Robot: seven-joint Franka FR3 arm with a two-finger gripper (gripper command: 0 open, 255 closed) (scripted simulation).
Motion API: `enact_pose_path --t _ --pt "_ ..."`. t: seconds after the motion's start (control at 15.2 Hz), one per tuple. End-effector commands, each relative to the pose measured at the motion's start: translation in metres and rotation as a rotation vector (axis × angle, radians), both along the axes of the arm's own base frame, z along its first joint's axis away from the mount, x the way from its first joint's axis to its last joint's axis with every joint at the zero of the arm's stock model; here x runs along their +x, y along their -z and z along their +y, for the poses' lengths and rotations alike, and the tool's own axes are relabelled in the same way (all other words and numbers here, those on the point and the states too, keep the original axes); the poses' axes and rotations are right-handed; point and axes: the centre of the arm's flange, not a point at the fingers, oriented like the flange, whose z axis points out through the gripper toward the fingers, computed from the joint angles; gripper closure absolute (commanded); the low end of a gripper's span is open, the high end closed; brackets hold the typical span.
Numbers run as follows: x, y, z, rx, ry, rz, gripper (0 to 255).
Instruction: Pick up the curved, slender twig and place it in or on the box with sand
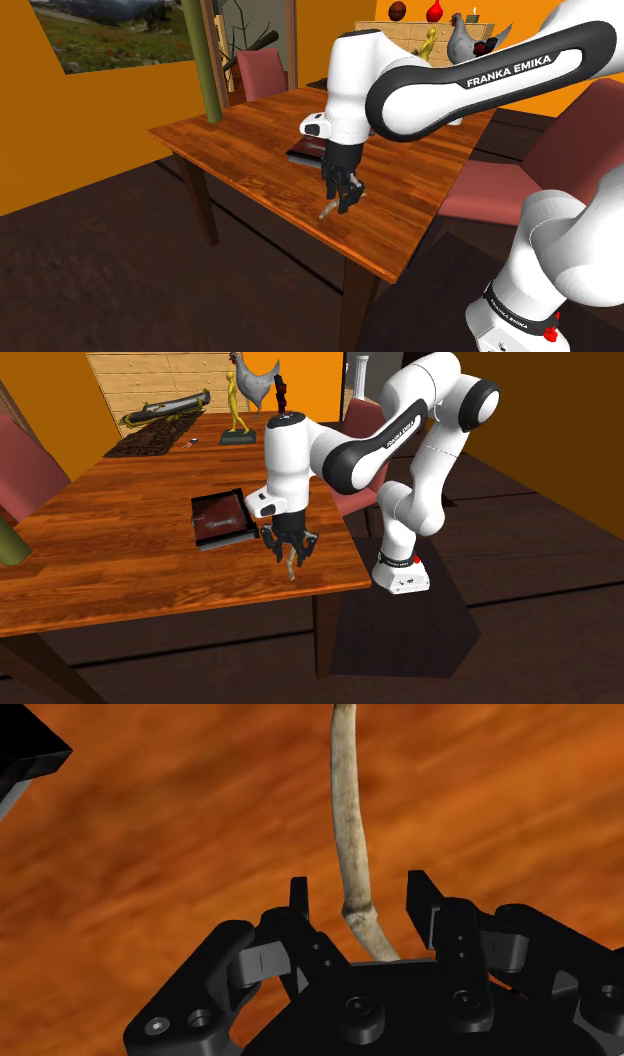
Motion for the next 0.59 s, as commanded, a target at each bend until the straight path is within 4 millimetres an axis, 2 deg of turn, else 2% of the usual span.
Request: enact_pose_path --t 0.0,0.26,0.53 --pt "0.003 0.005 -0.002 -0.005 0.005 0.004 255" --pt "0.003 0.004 -0.002 -0.004 0.005 0.004 255" --pt "0.003 -0.017 -0.002 -0.004 0.005 0.004 255"
